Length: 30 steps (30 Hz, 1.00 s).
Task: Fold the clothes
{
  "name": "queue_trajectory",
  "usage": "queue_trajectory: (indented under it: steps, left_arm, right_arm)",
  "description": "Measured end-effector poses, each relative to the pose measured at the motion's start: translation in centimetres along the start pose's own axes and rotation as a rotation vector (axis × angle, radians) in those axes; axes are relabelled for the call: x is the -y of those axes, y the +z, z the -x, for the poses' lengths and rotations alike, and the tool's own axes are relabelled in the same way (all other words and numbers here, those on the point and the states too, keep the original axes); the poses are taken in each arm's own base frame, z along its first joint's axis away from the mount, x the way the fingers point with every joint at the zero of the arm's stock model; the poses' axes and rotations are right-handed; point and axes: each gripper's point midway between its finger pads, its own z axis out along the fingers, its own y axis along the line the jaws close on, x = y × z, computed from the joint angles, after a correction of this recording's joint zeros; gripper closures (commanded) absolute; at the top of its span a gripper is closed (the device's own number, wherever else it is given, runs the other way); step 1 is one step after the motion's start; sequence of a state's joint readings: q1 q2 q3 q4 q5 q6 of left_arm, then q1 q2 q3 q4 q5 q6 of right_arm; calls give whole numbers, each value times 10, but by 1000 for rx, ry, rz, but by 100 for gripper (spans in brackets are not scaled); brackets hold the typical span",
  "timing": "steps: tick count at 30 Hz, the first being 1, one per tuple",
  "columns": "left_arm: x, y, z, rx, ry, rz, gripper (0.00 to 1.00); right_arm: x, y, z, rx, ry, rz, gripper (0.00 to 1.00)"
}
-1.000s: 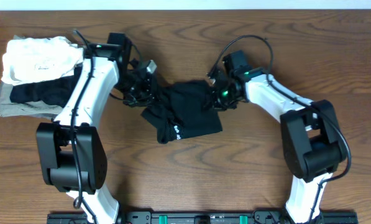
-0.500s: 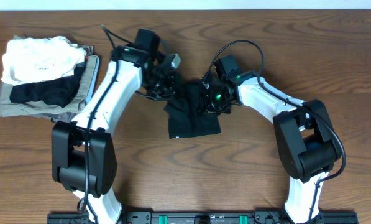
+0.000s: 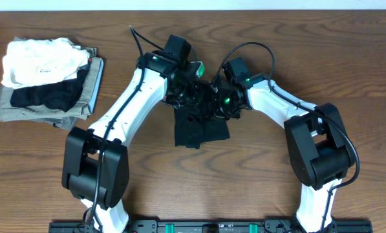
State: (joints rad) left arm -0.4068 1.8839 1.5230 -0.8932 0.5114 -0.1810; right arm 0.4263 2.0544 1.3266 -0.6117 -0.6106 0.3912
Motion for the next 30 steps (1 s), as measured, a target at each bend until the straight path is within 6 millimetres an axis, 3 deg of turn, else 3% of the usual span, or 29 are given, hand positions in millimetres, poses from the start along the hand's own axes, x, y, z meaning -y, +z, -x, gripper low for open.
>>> queue_trajectory:
  steps: [7,17,23,25,30]
  left_arm:
    - [-2,1,8,35,12,10,74]
    - [0,9,16,58,25,4,74]
    - [7,25,18,50,50,-2,73]
    - [15,33,16,43,59,-7,60]
    - [30,44,8,22,82,-14,50]
  right_arm:
    - [13,-14,2,-12,66,-17,99]
    - [42,-75,37,84,132,-97,98]
    - [56,-89,42,110,152,-116,98]
    - [60,-92,44,117,157,-118,98]
    - [70,-99,46,130,181,-122,98]
